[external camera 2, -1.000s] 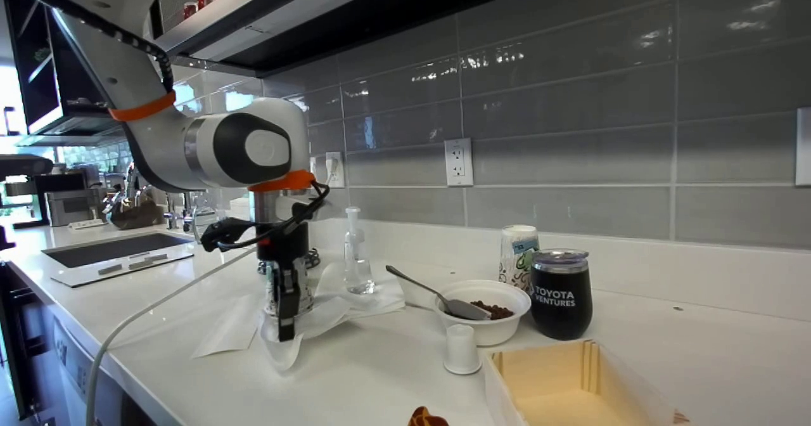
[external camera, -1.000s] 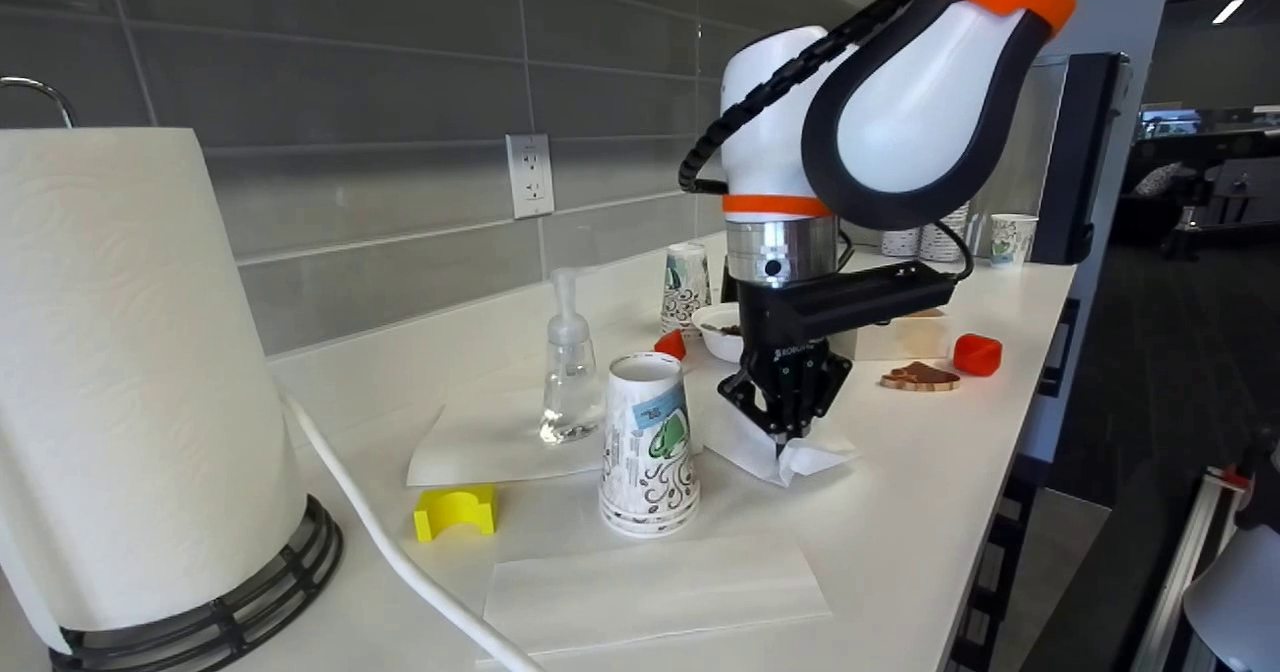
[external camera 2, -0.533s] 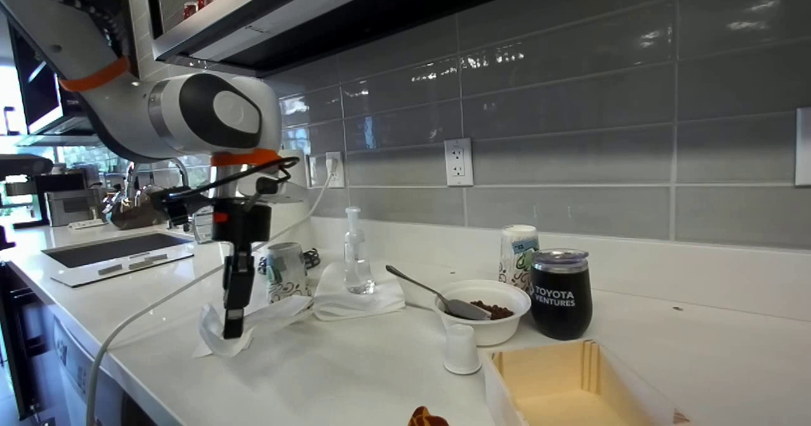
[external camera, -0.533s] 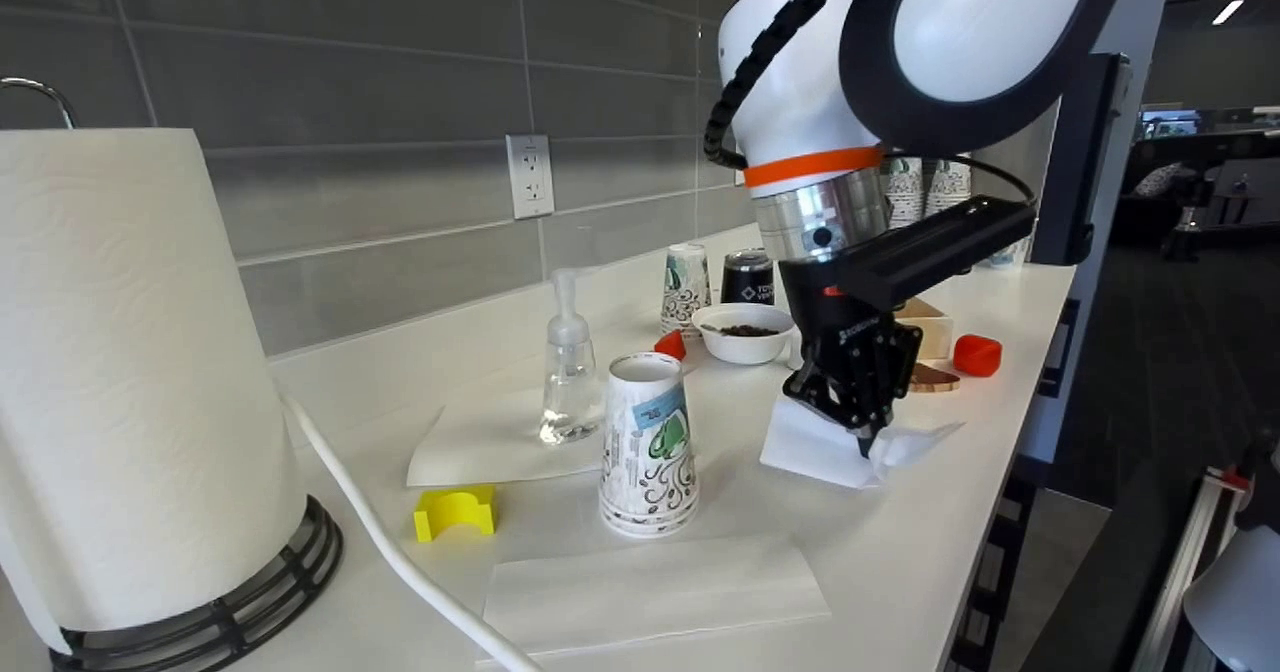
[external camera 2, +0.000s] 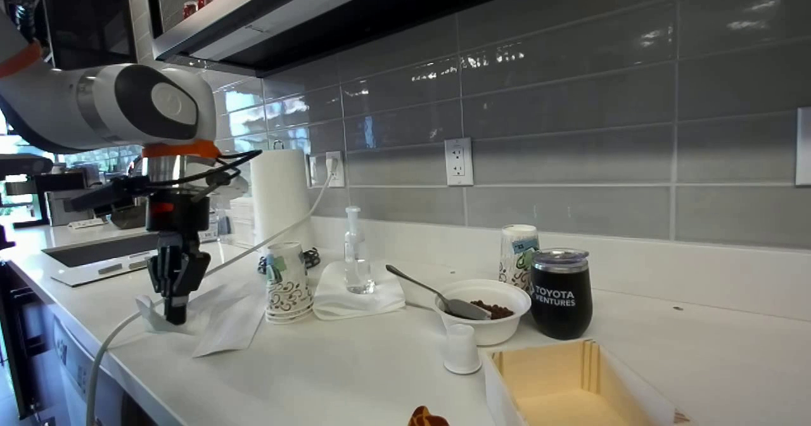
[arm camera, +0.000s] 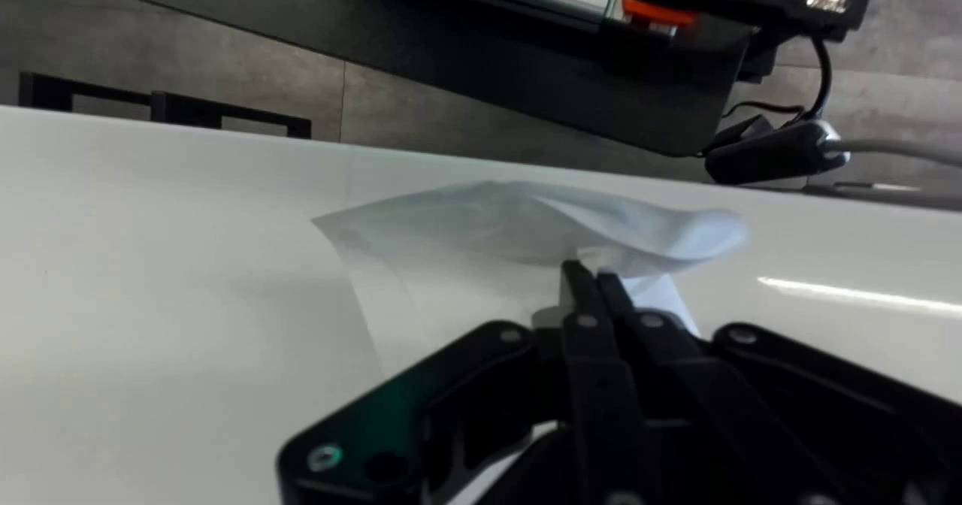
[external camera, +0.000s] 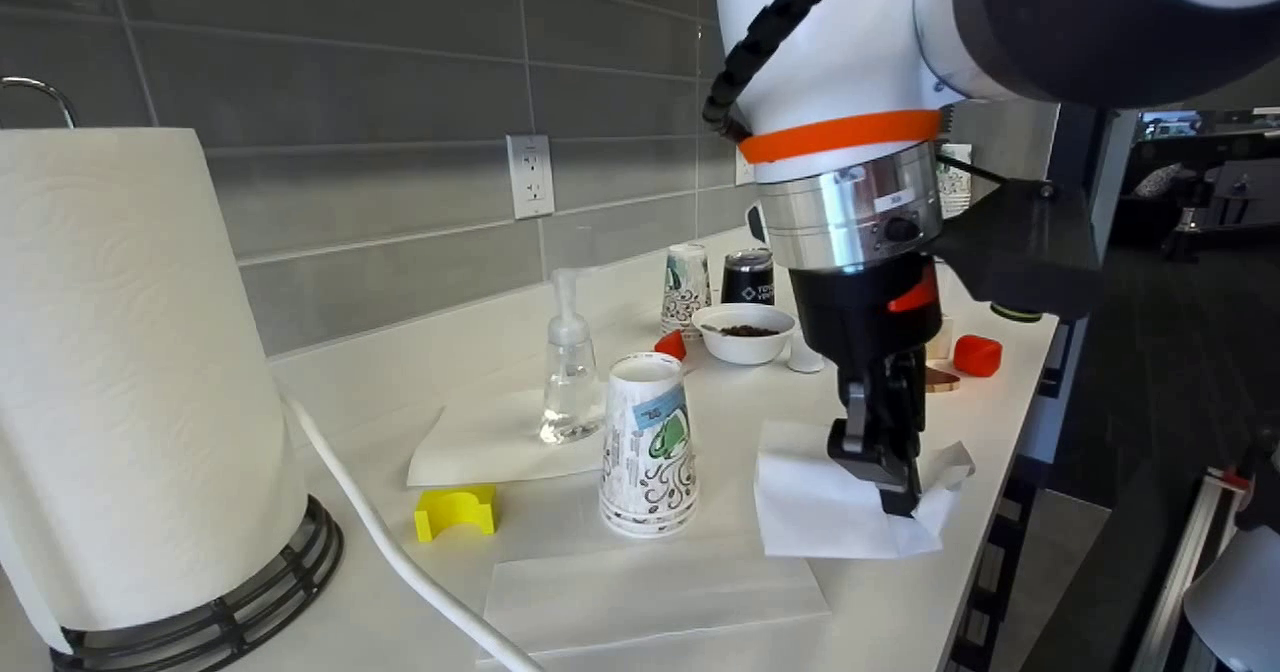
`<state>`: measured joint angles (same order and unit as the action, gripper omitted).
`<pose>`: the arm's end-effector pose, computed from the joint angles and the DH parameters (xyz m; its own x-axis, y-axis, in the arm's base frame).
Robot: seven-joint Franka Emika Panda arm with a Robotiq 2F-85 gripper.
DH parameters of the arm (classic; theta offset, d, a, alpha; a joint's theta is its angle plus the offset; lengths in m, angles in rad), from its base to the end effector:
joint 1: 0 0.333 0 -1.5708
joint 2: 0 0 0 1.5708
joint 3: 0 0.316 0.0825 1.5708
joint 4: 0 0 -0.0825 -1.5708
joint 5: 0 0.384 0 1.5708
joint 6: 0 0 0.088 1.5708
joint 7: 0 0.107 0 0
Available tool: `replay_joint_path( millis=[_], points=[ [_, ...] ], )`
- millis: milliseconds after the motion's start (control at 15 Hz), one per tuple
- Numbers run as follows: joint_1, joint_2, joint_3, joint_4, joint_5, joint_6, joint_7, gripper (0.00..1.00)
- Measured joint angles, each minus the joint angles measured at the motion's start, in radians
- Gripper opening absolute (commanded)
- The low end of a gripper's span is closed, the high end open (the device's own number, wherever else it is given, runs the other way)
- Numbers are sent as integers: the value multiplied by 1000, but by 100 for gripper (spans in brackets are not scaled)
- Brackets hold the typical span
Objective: Use one napkin to wipe the countertop.
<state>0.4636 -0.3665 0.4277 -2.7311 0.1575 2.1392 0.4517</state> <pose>0.2269 0.2711 0.3065 0.9420 0.2697 -0.1998 0.3003 -0.9430 0.1430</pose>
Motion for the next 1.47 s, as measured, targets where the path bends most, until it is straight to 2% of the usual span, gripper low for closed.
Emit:
replay_joint_path(
  millis=[333, 600, 667, 733, 800, 1133, 1333, 1467],
  points=[
    [53, 59, 95, 51, -24, 79, -107, 0],
    [49, 160, 133, 103, -156, 205, -172, 0],
    [46, 189, 134, 117, -188, 230, -189, 26],
    [42, 218, 134, 131, -212, 248, -209, 27],
    [38, 247, 133, 144, -233, 260, -227, 32],
    [31, 346, 116, 190, -342, 299, -275, 71],
    [30, 367, 100, 201, -366, 310, -292, 94],
    [30, 368, 94, 202, -363, 310, -304, 100]
  ],
)
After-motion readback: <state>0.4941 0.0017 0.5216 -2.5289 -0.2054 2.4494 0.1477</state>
